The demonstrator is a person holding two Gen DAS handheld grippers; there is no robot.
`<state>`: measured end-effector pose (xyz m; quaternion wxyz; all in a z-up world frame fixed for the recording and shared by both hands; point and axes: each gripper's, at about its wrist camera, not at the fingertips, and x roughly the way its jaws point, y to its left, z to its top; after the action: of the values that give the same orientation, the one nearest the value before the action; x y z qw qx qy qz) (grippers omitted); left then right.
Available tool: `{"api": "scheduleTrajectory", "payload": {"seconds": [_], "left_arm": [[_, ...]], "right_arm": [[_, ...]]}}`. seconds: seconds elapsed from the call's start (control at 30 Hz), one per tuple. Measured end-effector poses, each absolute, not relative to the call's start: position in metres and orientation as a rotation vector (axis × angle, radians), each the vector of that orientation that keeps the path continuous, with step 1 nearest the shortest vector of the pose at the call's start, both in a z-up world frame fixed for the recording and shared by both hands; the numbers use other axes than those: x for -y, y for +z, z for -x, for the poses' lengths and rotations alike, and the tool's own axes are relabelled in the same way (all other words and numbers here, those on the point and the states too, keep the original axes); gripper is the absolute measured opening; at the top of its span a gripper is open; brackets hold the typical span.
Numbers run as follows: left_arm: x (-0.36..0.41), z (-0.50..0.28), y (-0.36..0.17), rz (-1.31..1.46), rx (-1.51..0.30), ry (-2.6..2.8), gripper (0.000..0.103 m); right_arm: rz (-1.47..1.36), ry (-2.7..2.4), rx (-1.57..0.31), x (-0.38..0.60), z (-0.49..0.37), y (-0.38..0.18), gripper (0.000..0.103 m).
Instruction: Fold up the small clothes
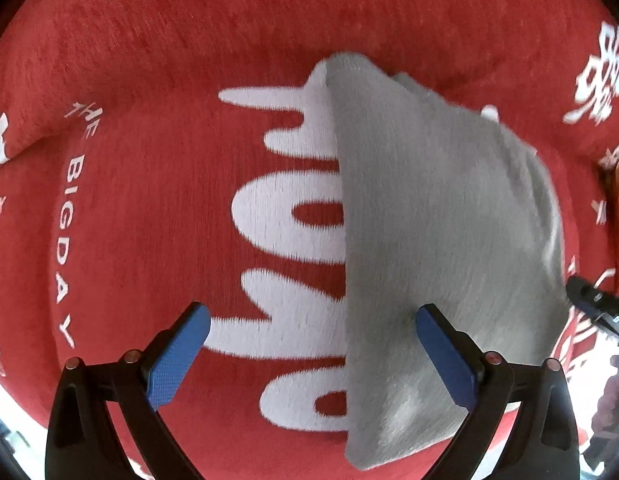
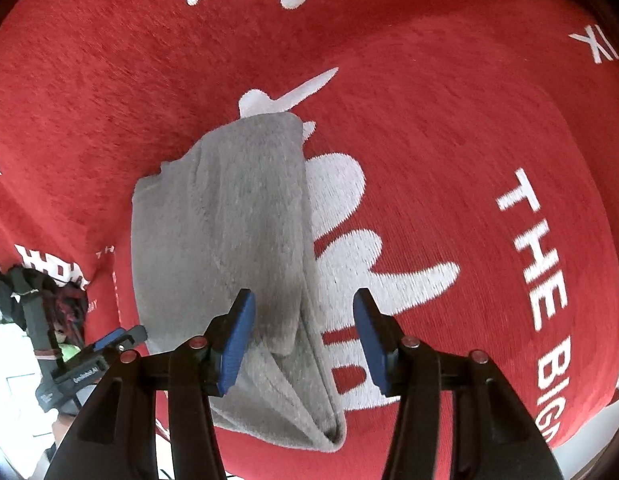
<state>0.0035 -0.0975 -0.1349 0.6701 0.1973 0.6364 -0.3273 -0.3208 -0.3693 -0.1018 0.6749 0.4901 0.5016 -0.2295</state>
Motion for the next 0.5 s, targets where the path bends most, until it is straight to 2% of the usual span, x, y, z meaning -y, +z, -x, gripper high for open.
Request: {"api": "scheduleTrajectory", "payload": {"seconds": [0.2, 0.3, 0.5], "left_arm": [[0.106, -0.036, -0.145, -0.255, -1.532, -0.807, 0.103], [0.115, -0.039, -0.163, -0.241, -1.597, -0.849, 0.103], [0.138, -0.026, -0.172, -0.227, -1.611, -0.977, 0.103]], "right_arm": [[-1.161, -0.445, -1.11, 0.388, 0.319, -0.119, 0.055], [-1.21, -0.398, -1.091, 0.398, 0.319, -0.133, 0.055], [-1.337, -0.16, -1.045, 0.4, 0.306, -0.158, 0.057]]}}
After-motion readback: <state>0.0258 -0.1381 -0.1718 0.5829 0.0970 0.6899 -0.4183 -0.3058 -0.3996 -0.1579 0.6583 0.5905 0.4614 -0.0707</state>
